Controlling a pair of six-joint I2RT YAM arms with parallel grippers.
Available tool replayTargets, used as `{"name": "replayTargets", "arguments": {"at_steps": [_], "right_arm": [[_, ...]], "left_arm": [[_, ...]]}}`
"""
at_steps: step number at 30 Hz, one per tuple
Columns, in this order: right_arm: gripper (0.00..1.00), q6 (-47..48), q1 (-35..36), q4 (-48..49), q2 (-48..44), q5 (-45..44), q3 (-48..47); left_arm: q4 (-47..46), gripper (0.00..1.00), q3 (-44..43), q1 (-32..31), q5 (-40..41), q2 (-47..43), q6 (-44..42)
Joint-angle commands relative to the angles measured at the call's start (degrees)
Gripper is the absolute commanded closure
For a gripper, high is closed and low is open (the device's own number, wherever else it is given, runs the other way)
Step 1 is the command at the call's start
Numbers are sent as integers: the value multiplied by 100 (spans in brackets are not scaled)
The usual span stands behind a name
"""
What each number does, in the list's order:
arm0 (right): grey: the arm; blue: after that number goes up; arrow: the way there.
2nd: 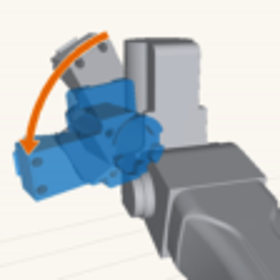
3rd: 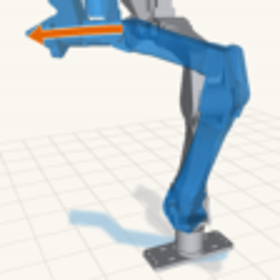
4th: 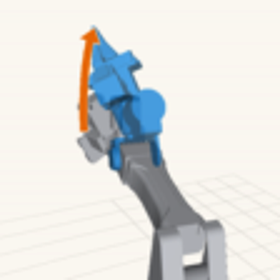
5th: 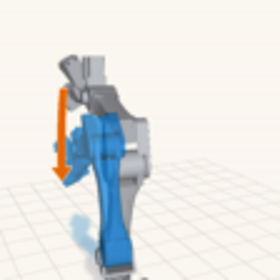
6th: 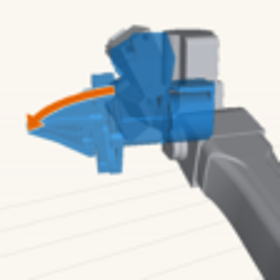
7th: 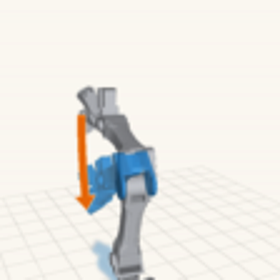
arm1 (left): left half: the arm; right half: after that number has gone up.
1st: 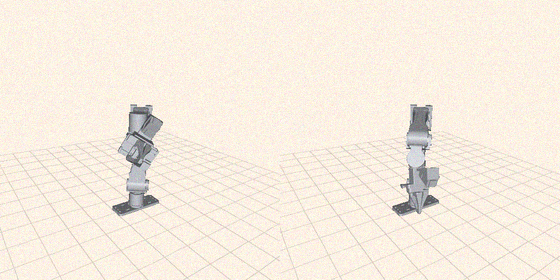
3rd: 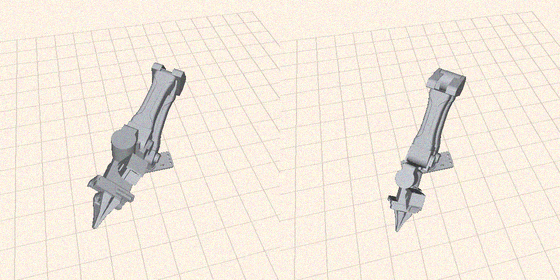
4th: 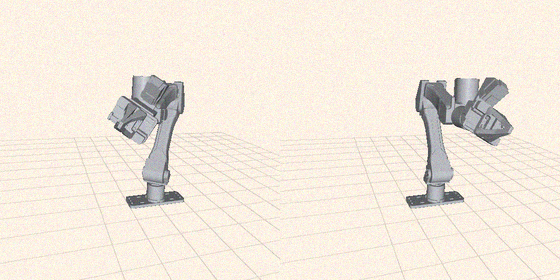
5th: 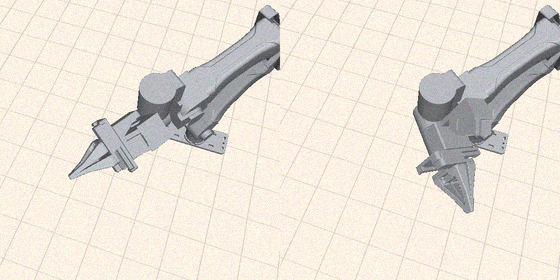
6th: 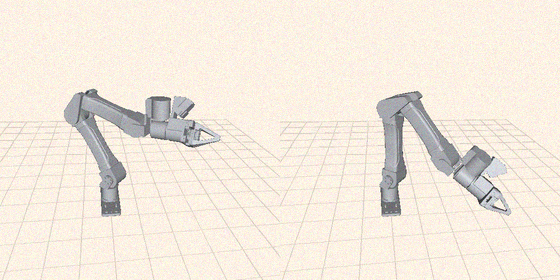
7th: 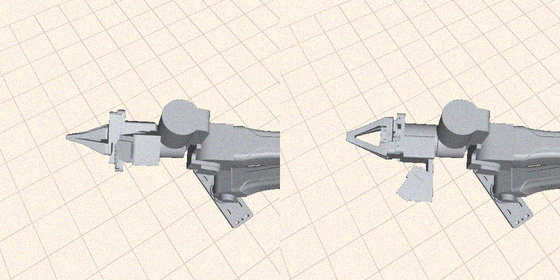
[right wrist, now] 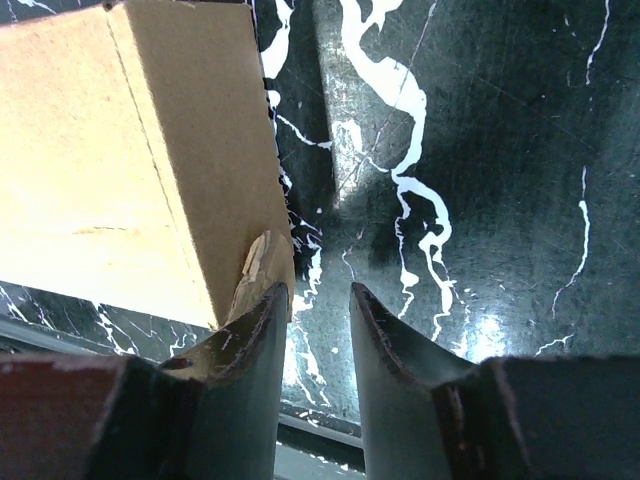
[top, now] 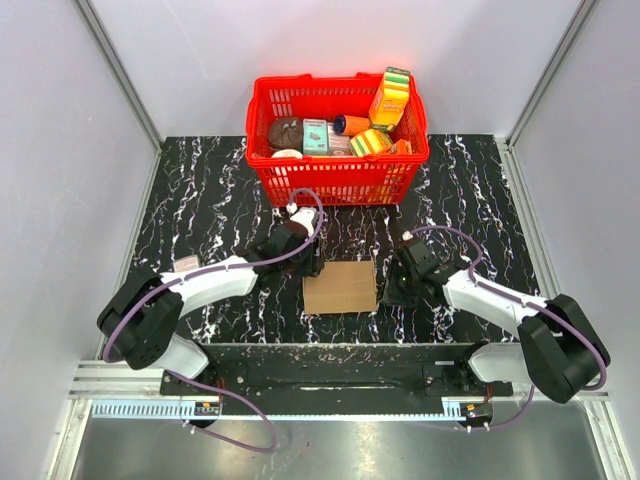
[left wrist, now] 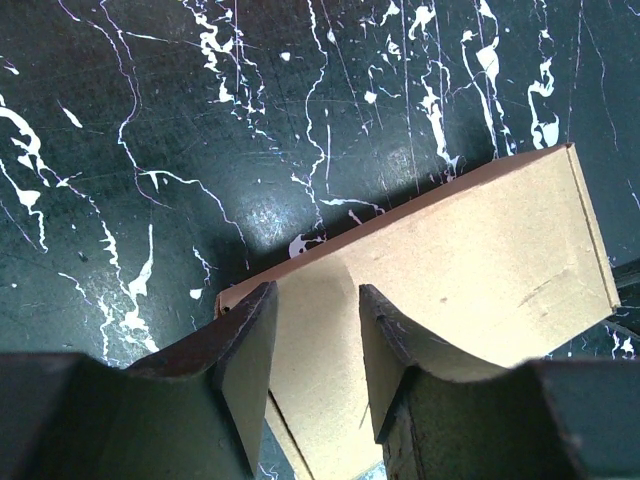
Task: Fold the paper box
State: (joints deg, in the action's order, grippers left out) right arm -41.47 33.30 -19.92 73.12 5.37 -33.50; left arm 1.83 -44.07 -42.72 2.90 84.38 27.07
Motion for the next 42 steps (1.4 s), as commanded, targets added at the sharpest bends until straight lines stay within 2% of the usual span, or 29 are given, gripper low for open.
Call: {"name": "replayTargets", "arguments": {"at_steps": [1,18,42], "right_arm": [[62,-80,-25,445,27,324,1],[61,-168,-16,656,238,694,-166],[55,96,-25,-302,-904,-308,-184]], "left_arm": [[635,57,259,-26,-254,96,106],[573,58,329,-123,-404,123,176],[784,57,268,-123,-298,-35,149]]}}
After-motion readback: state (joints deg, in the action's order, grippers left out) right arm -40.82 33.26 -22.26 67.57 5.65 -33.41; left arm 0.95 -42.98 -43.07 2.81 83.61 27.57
